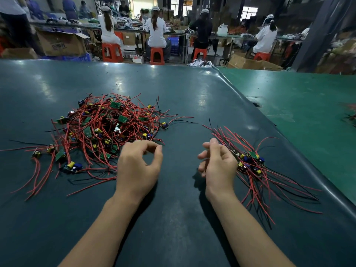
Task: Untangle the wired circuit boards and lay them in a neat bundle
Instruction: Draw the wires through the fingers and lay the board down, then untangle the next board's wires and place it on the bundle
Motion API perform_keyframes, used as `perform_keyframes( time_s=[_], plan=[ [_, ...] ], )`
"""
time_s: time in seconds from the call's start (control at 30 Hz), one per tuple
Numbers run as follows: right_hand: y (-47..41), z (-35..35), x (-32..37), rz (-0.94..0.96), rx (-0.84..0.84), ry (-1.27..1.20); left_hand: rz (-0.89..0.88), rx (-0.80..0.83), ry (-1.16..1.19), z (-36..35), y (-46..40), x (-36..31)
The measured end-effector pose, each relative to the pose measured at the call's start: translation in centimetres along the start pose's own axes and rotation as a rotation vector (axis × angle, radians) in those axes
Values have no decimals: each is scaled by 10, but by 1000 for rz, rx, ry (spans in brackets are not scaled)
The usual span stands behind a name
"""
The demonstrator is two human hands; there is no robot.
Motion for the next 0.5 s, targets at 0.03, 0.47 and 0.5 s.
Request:
perform_keyframes(
  time_s=[0.03,0.47,0.5],
  plan=[
    [1,-1,-1,23,25,24,-32,-27,-157,2,-1,3],
    [2,-3,-5,87,137,205,279,141,-621,9,-13,30],
    [2,-3,-6,89,142,212,283,147,-634,9,-13,31]
  ],
)
Point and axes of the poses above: each hand's wrist, its own y-axis away from the middle knuckle, its own z-axis out of the back of the hand, x = y × z, the point moved 1 cm from there along -y, towards the middle knuckle, and after that the axes turned 2 degrees about -y, right-handed, at the moved point
